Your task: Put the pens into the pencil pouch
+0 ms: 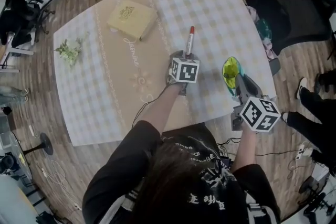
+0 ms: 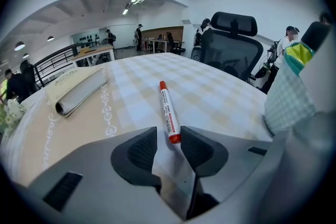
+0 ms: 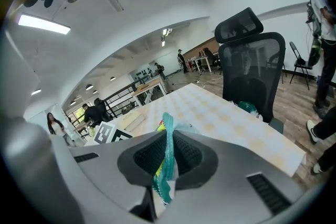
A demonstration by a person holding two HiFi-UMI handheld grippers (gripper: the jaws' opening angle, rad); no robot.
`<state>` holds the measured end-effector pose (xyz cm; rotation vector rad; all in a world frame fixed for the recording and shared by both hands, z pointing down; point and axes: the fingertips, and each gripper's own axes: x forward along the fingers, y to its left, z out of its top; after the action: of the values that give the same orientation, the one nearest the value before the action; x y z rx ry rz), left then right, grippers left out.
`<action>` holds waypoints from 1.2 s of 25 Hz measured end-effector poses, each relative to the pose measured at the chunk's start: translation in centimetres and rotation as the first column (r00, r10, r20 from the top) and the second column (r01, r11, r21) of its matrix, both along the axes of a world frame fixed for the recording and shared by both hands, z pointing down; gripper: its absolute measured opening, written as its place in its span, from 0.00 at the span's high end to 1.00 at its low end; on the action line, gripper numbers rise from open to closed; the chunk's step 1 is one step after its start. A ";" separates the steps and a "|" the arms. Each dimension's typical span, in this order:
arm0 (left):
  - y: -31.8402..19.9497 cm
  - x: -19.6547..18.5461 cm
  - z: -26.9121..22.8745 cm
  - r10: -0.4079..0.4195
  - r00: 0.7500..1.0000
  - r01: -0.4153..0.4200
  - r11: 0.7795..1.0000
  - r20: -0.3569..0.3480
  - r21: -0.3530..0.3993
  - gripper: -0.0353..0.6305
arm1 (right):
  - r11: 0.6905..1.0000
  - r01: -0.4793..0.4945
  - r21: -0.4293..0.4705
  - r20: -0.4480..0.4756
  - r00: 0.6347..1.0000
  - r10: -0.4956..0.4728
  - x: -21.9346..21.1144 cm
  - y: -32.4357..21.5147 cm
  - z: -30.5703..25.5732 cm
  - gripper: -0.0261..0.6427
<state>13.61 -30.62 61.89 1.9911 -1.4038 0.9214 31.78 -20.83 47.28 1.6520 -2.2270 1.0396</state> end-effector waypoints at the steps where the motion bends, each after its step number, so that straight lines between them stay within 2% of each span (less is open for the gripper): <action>1: 0.0 0.2 -0.1 0.010 1.000 -0.010 1.000 0.006 -0.006 0.72 | 1.000 0.005 0.001 -0.001 1.000 -0.005 -0.1 0.0 0.0 0.90; 4: 0.2 0.8 -0.2 0.048 0.998 -0.047 0.999 0.034 -0.007 0.81 | 1.000 0.012 0.006 -0.011 1.000 -0.012 -0.2 0.1 -0.1 0.90; 6: 0.3 0.9 -0.1 0.063 0.997 -0.062 0.998 0.049 -0.002 0.82 | 1.000 0.008 0.009 -0.012 1.000 -0.008 0.0 0.2 -0.1 0.90; 13: 0.9 0.6 -0.7 0.075 0.996 -0.075 0.997 0.039 -0.008 0.82 | 1.000 0.002 0.020 -0.008 1.000 -0.002 0.1 0.7 -0.3 0.90; 17: 2.1 -0.3 -1.2 0.067 0.998 -0.067 0.998 0.009 0.000 0.82 | 1.000 0.022 0.017 -0.009 1.000 -0.022 -0.8 1.0 0.0 0.90; 23: 3.3 -0.9 -3.5 0.098 0.995 -0.097 0.992 -0.014 0.075 0.82 | 0.999 0.050 0.023 -0.009 0.999 -0.049 -1.7 1.0 0.3 0.90; 30: 5.2 -3.3 -6.0 0.066 0.994 -0.056 0.992 -0.085 0.109 0.82 | 0.995 0.096 0.024 -0.013 0.995 -0.096 -3.2 1.4 0.4 0.90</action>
<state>10.30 -25.45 55.93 2.1375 -1.3754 0.7888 28.55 -19.44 47.68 1.5394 -2.2963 0.9800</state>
